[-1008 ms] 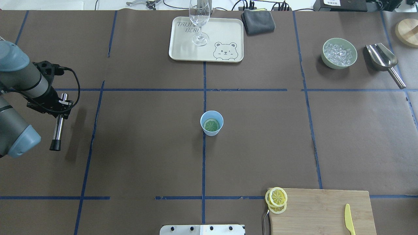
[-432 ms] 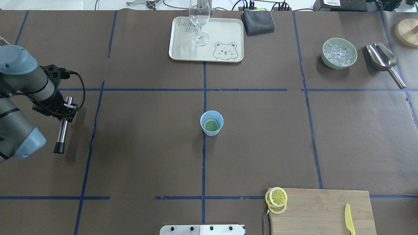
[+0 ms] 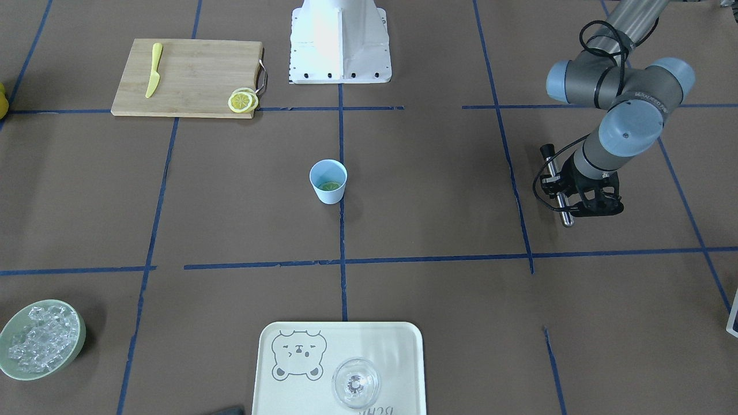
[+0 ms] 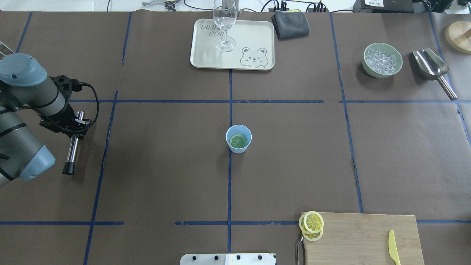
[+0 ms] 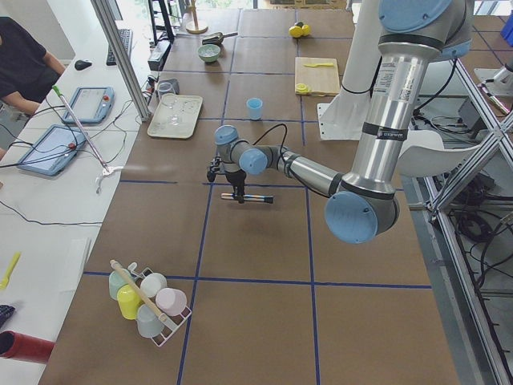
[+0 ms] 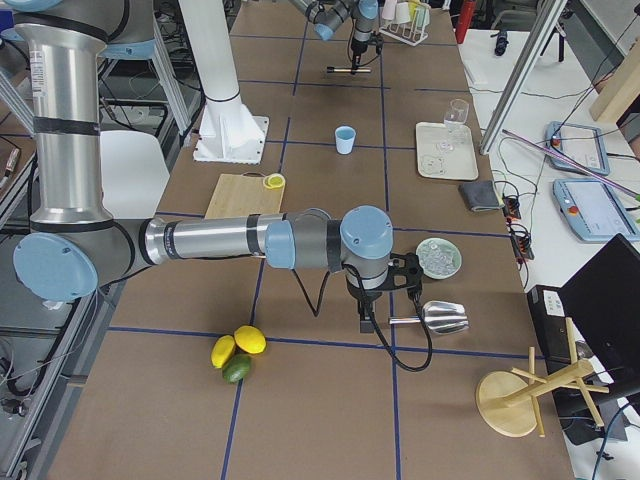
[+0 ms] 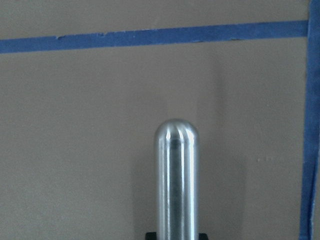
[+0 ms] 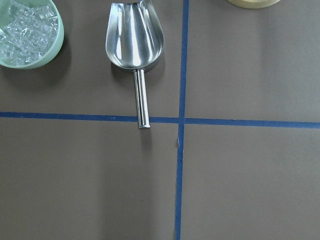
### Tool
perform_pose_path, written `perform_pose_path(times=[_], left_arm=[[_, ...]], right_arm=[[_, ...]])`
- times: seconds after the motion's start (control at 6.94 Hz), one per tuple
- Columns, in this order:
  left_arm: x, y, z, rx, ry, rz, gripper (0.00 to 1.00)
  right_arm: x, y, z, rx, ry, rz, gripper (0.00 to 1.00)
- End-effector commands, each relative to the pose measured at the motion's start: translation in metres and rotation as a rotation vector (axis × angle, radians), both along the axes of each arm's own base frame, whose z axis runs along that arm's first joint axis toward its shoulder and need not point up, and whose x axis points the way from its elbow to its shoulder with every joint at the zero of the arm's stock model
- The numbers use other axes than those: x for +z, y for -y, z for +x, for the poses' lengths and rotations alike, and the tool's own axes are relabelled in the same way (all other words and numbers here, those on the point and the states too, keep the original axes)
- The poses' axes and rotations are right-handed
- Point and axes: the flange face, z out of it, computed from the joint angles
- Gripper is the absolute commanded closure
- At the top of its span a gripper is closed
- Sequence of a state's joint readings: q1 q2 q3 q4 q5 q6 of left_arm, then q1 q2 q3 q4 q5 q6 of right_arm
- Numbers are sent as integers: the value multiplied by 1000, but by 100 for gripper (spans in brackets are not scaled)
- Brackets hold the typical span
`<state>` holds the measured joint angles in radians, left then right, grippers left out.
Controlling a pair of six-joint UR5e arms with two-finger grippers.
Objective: Squeeze lemon into cup
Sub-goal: 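Lower the muddler upright onto the table and release it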
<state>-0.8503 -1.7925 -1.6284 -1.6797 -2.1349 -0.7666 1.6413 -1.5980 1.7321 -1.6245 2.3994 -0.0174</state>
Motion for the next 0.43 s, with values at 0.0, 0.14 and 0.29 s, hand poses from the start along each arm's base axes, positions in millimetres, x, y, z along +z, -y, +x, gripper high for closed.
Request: perform_pose_path(times=[0.0,0.14,0.29], left_arm=[[5,0,0,-1,6,-3,0],[6,0,0,2,7,-3,0],[2,0,0,3,2,4,0]], right_arm=[[-1,1,0,0,0,2,0],[-3,1,0,0,-1,7,0],[-4,1,0,1,-1,7,0]])
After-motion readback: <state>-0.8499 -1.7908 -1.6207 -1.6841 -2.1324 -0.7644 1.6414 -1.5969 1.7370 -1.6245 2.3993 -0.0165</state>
